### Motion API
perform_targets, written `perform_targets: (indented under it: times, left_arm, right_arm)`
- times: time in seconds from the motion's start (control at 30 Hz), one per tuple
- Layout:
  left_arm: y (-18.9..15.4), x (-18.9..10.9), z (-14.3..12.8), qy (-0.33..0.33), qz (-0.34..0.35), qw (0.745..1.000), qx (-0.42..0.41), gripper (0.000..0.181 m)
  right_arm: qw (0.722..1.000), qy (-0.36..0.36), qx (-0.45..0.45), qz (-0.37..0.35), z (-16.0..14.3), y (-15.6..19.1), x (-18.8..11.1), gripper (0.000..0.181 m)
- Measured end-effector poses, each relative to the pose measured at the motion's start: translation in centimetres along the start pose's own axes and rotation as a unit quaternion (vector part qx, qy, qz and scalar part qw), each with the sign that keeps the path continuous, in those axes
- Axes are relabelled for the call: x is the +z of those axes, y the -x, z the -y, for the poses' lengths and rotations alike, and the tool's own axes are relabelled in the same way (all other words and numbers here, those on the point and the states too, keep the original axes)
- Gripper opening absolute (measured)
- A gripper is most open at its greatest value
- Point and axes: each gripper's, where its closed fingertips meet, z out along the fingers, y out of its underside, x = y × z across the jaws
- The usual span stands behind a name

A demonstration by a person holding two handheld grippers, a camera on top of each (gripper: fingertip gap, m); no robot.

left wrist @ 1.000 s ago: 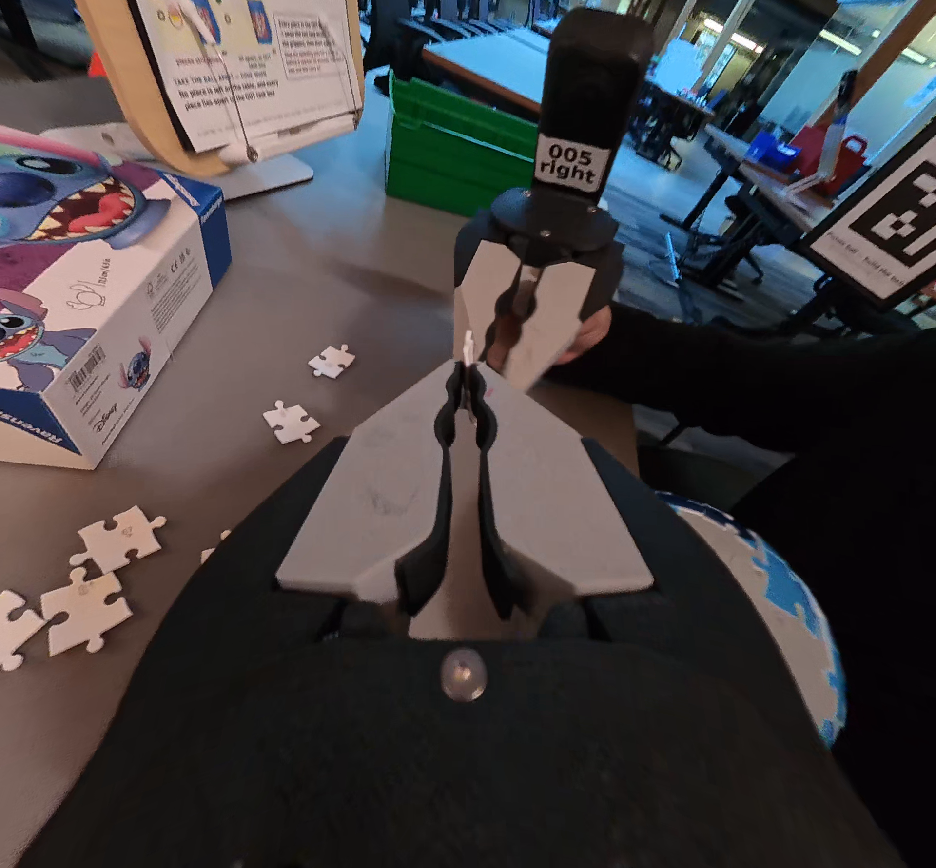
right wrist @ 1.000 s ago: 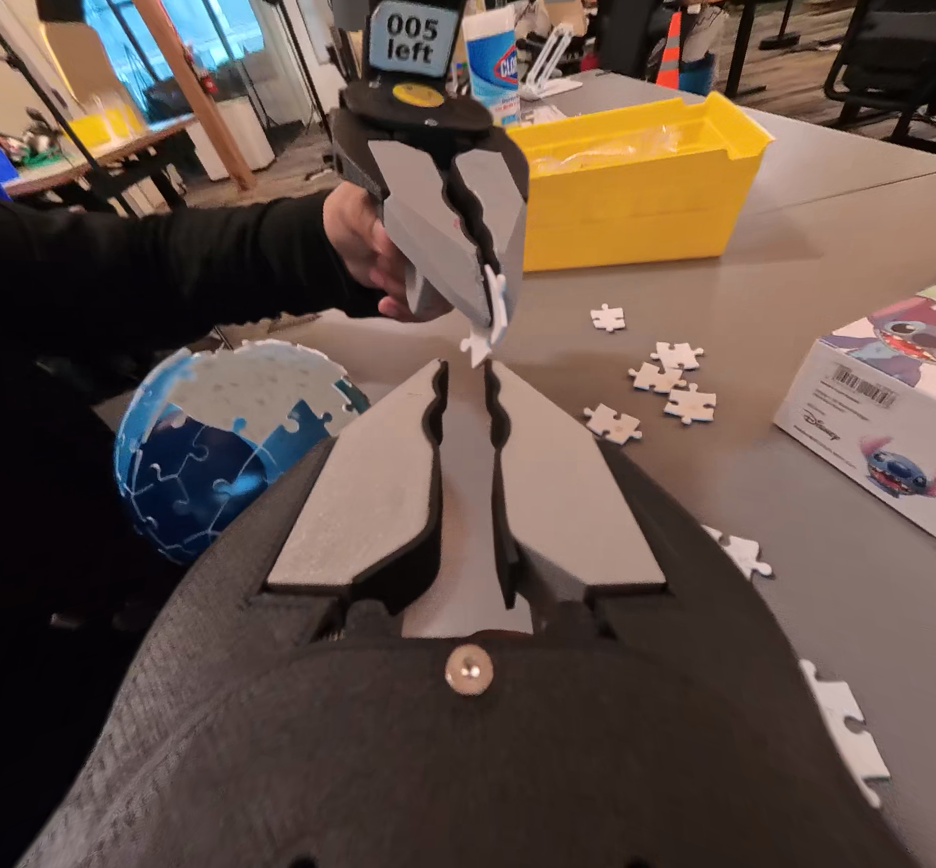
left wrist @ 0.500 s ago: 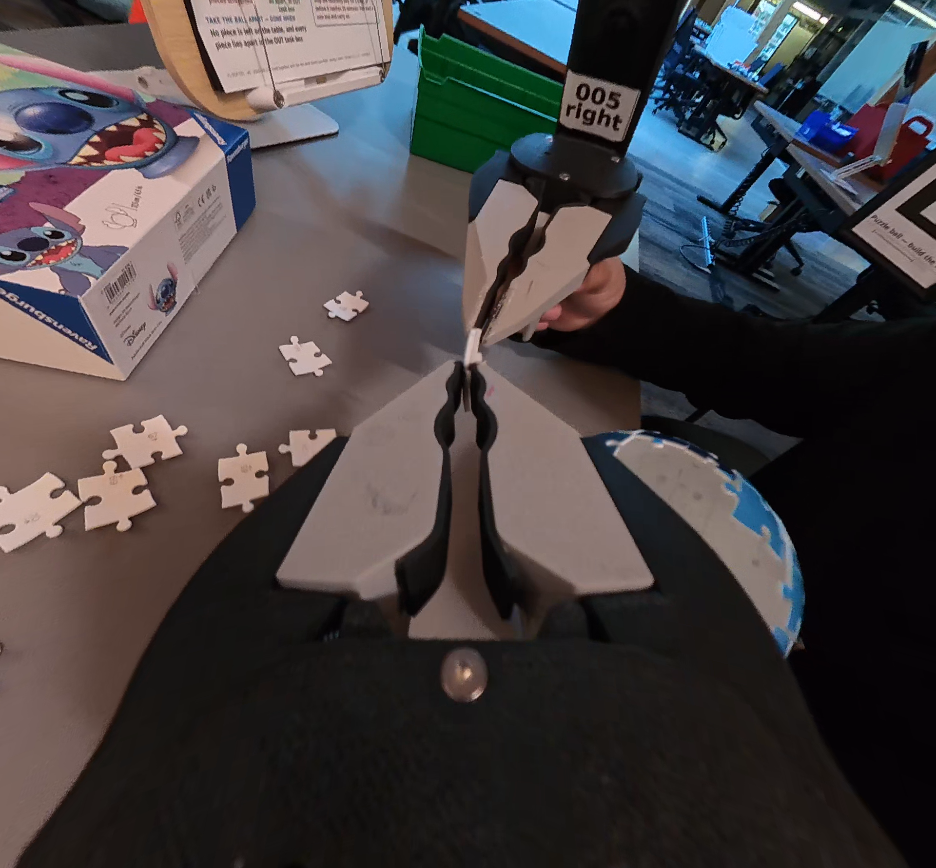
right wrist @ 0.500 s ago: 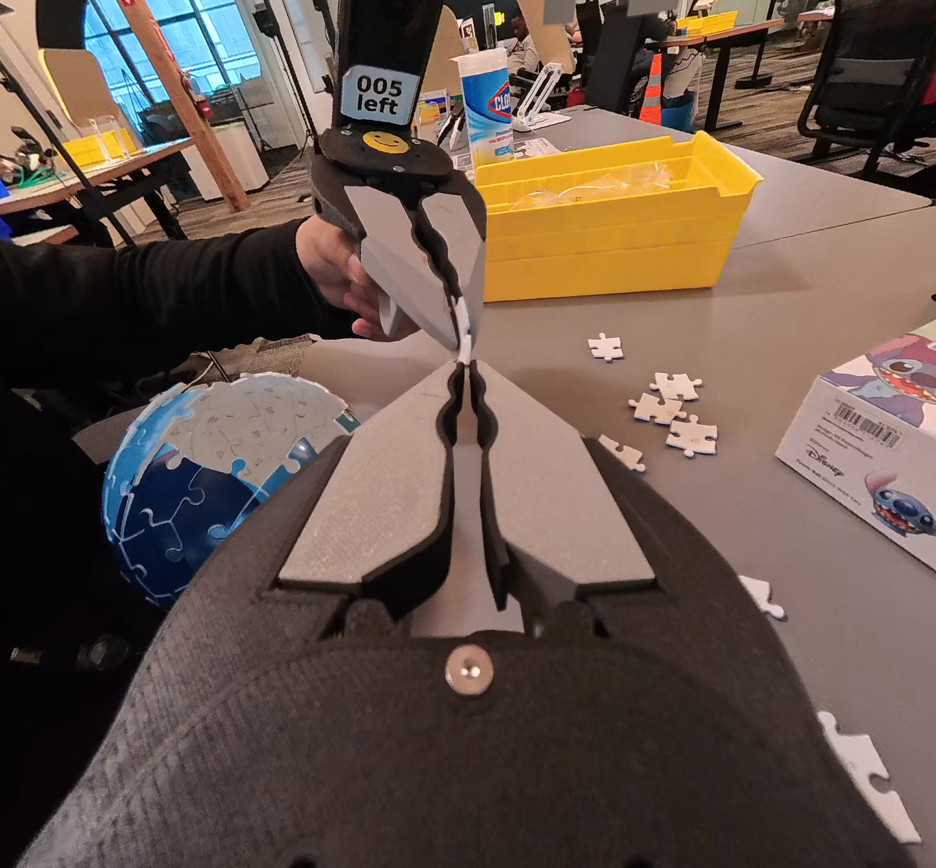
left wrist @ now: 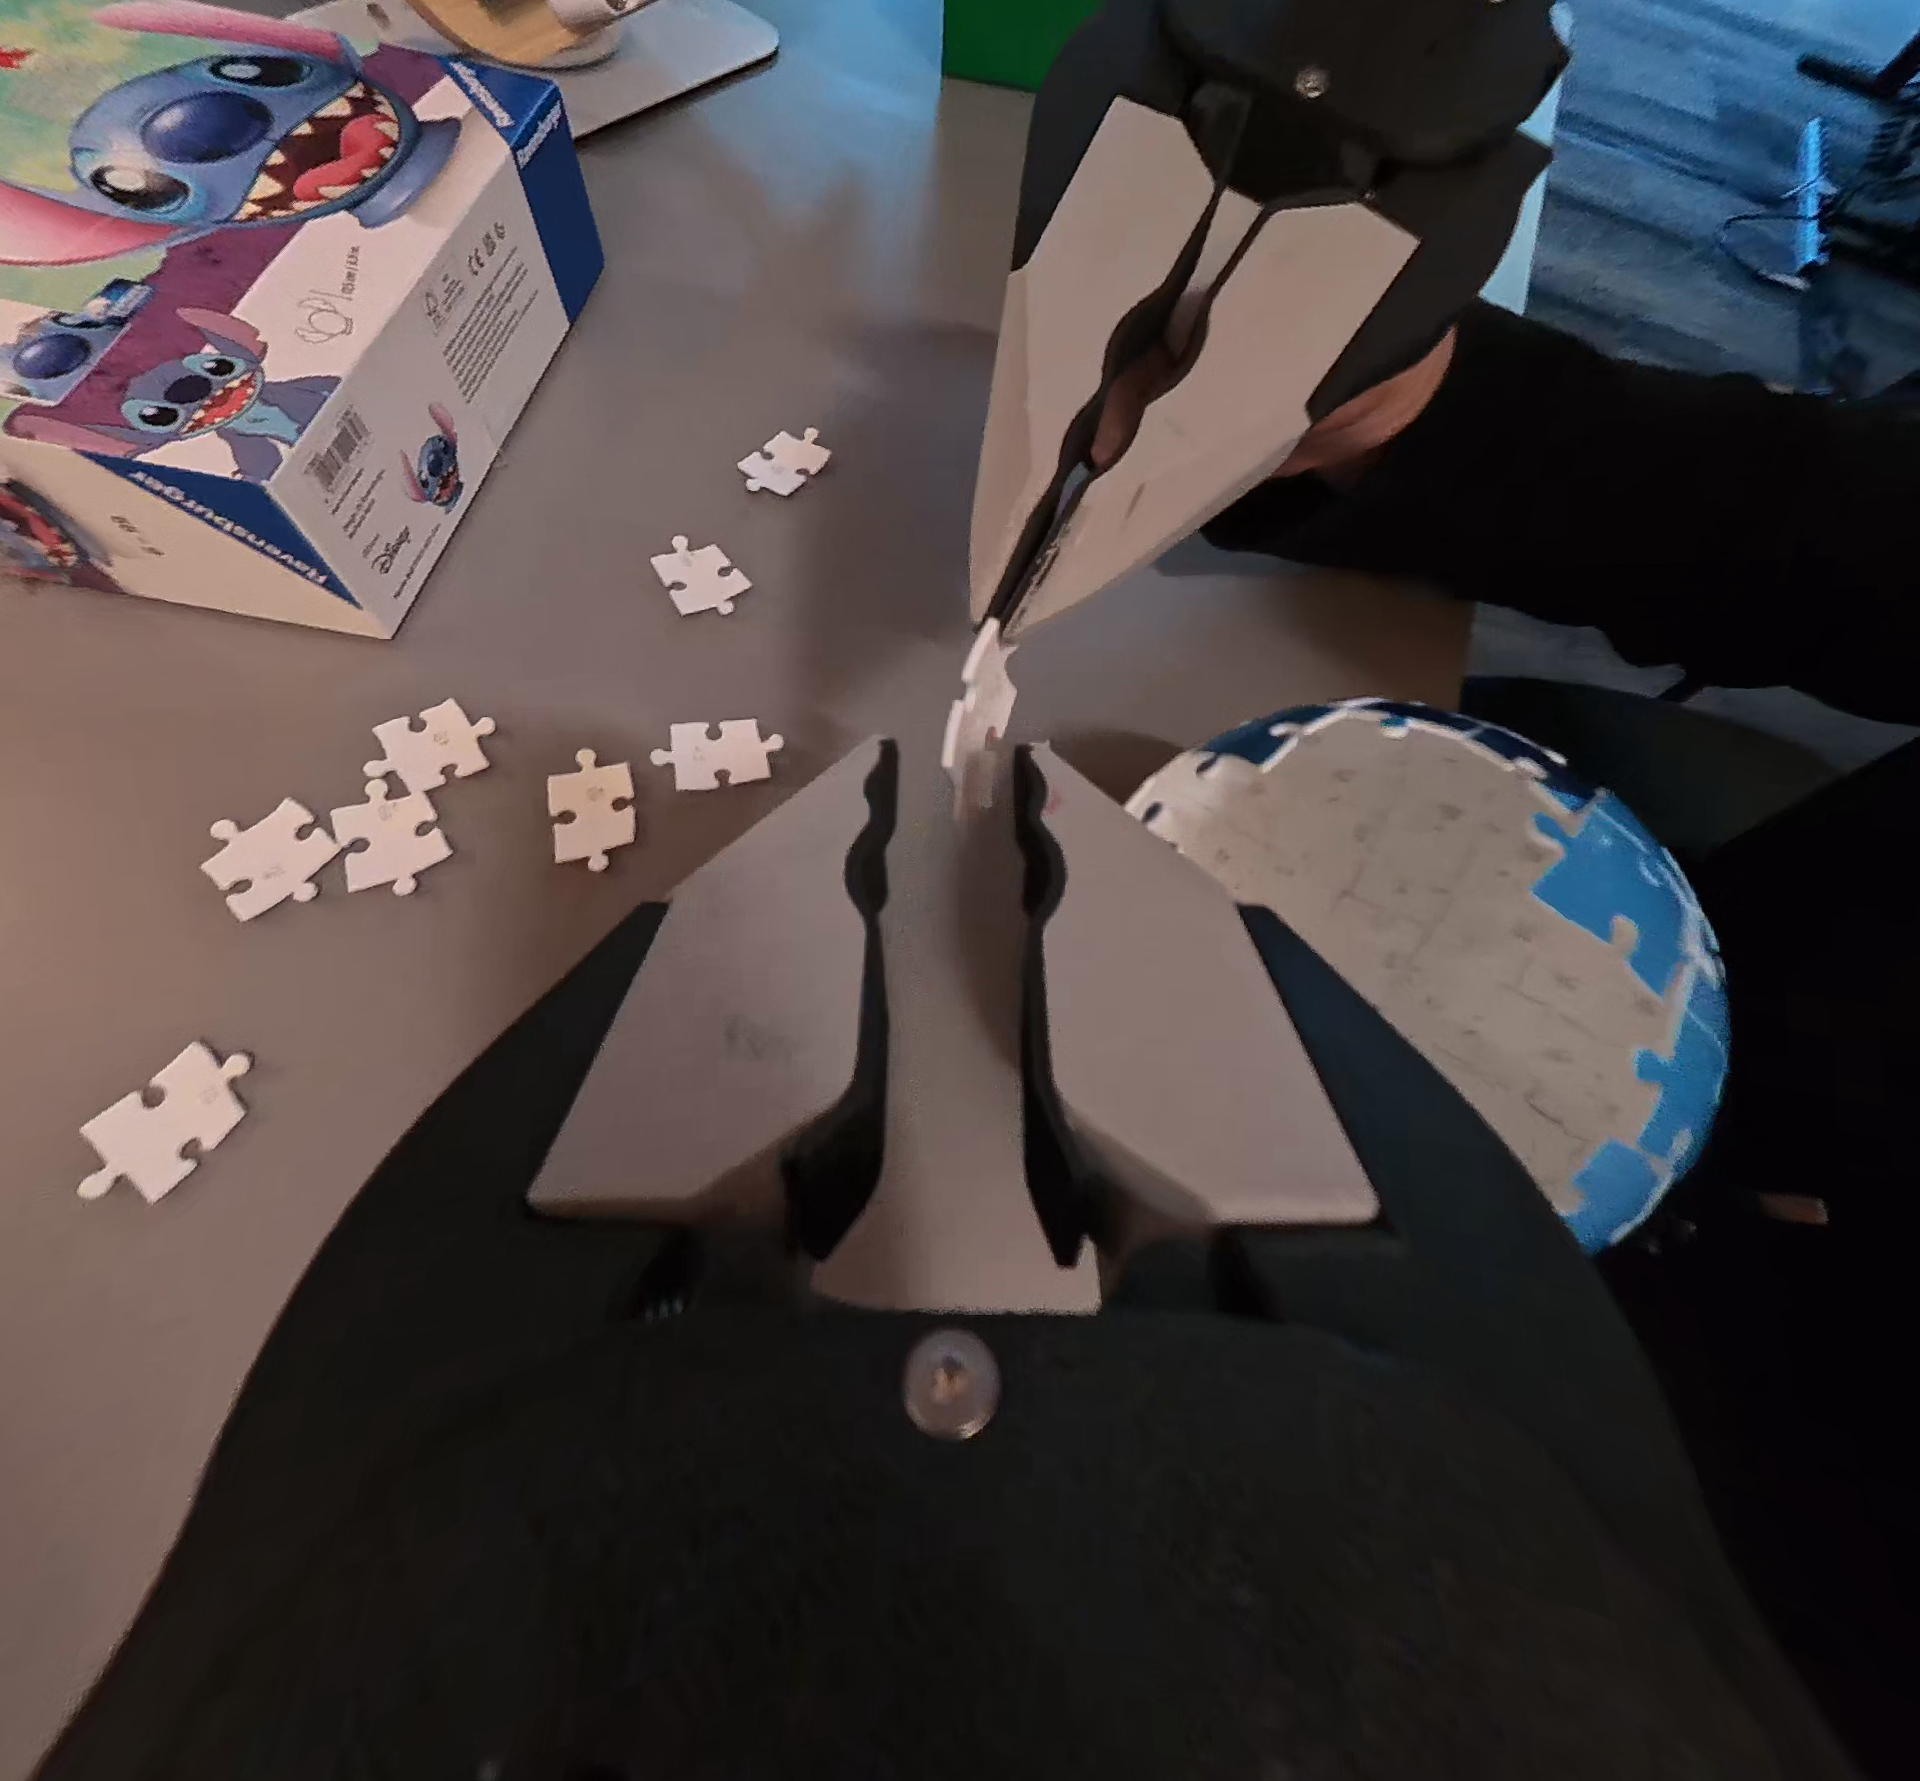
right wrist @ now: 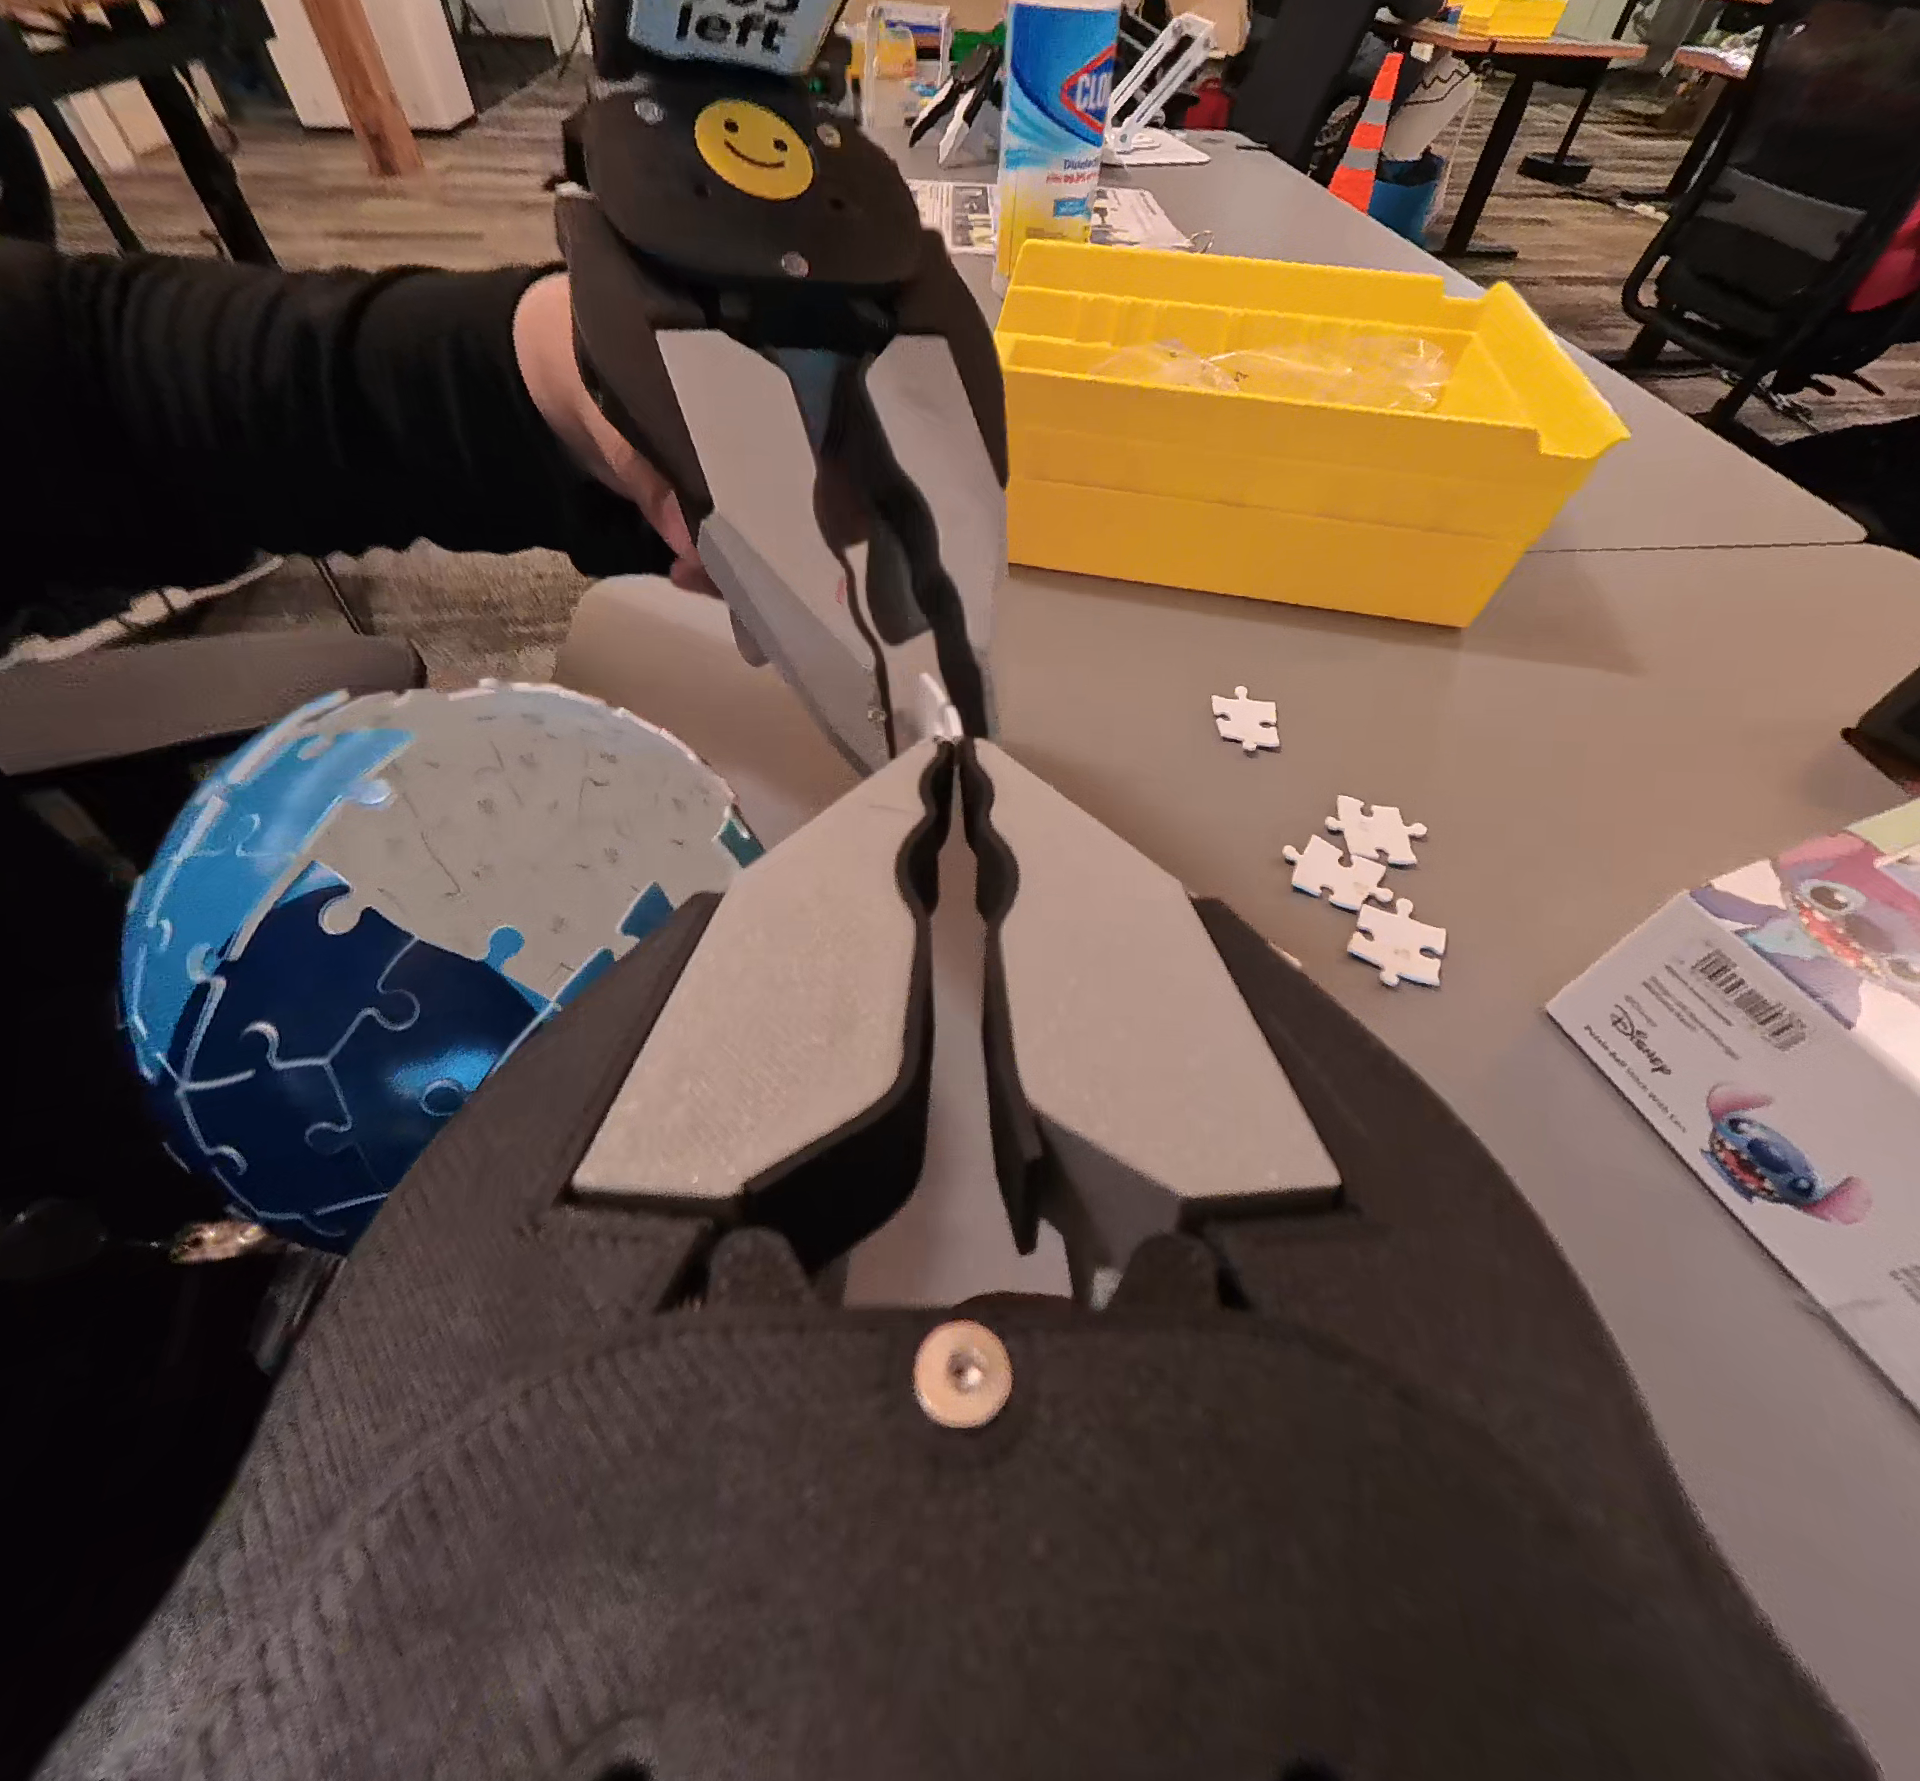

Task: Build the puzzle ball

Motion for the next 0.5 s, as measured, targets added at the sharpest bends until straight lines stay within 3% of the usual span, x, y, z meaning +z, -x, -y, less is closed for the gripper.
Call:
perform_targets:
  times: [0.17, 0.33, 0.5]
  left_arm:
    - [-0.2, -1.5, 0.2, -0.004, 0.019, 1.0, 0.015, 0.022]
    - [-1.0, -1.7, 0.3, -0.007, 0.008, 1.0, 0.028, 0.0]
    - [-1.6, -1.8, -0.3, 0.002, 0.017, 0.999, 0.046, 0.0]
  right_arm:
    - [1.0, 0.004, -0.018, 0.008, 0.4, 0.7, 0.0, 0.0]
    - [0.999, 0.004, -0.024, 0.023, 0.6, 1.4, 0.3, 0.0]
    - [0.999, 0.009, -0.031, 0.037, 0.3, 2.1, 0.4, 0.0]
